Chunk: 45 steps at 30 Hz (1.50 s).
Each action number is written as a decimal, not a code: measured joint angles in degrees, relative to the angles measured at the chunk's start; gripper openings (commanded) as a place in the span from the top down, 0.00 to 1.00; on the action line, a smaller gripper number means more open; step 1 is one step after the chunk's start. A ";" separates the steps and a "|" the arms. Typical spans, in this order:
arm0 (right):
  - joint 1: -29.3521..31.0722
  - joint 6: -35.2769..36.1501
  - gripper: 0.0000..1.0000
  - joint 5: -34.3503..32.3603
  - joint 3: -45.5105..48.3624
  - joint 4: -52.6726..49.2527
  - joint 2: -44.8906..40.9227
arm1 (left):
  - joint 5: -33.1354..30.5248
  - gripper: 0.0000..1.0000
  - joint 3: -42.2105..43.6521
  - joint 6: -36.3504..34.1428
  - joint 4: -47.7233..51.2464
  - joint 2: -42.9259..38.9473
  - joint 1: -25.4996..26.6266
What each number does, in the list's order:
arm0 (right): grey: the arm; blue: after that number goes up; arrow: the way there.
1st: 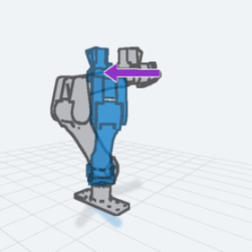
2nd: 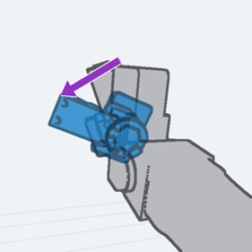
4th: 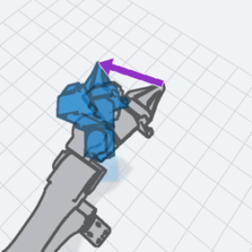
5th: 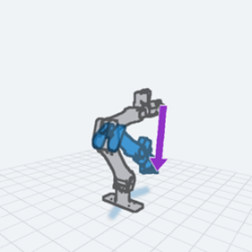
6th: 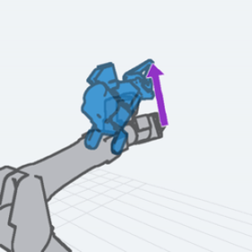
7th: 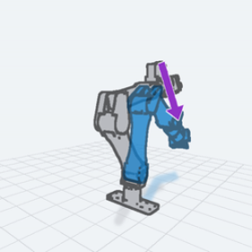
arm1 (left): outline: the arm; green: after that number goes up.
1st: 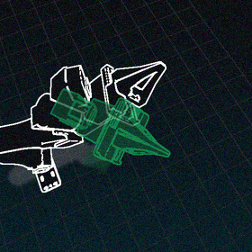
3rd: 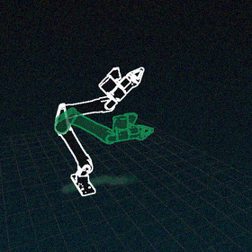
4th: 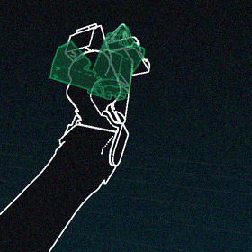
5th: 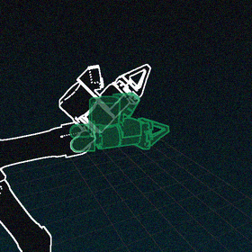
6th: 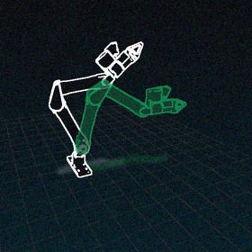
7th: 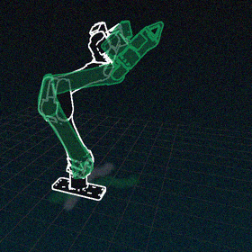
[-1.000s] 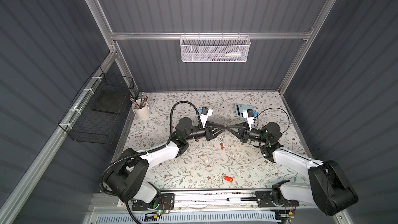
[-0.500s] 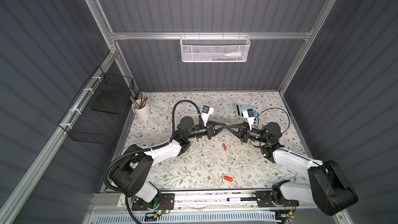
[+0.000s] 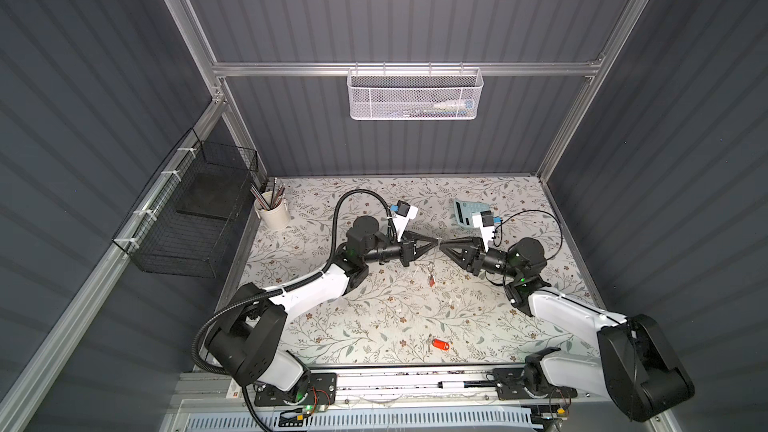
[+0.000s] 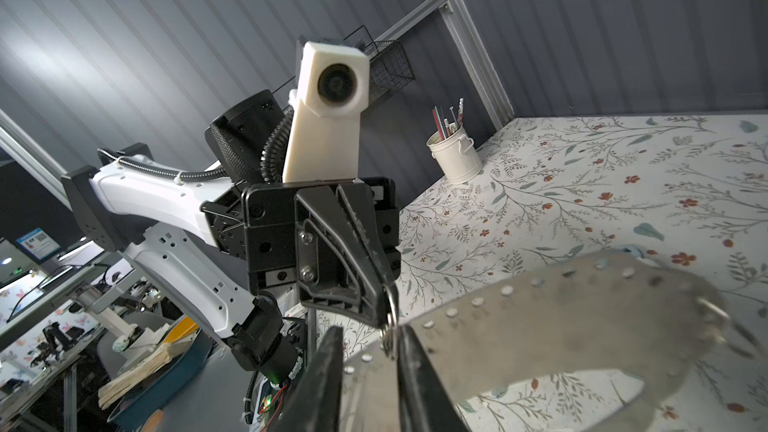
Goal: Put the keys on the keyring
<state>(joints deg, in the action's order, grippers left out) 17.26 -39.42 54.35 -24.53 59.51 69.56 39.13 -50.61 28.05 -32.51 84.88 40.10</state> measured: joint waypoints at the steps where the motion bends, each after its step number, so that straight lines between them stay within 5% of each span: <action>1: -0.70 0.07 0.67 -0.48 0.55 -0.42 -1.16 | -0.24 1.00 -0.63 -1.46 2.08 -0.33 0.00; 17: -2.60 7.06 0.53 -17.86 0.70 -27.43 -17.64 | -12.57 1.00 -10.67 -19.65 29.22 -4.70 0.44; 31: -1.46 10.08 0.41 -29.59 -6.64 -57.27 -18.14 | -26.73 1.00 -19.98 -20.55 44.54 -3.87 0.85; 45: 9.94 8.68 0.48 -33.27 -10.05 -77.09 -15.34 | -31.23 1.00 -21.77 -20.39 50.97 -2.73 0.85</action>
<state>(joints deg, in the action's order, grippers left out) 27.20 -30.74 21.08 -34.59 -17.58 54.22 7.90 -72.38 7.66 18.46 82.15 40.95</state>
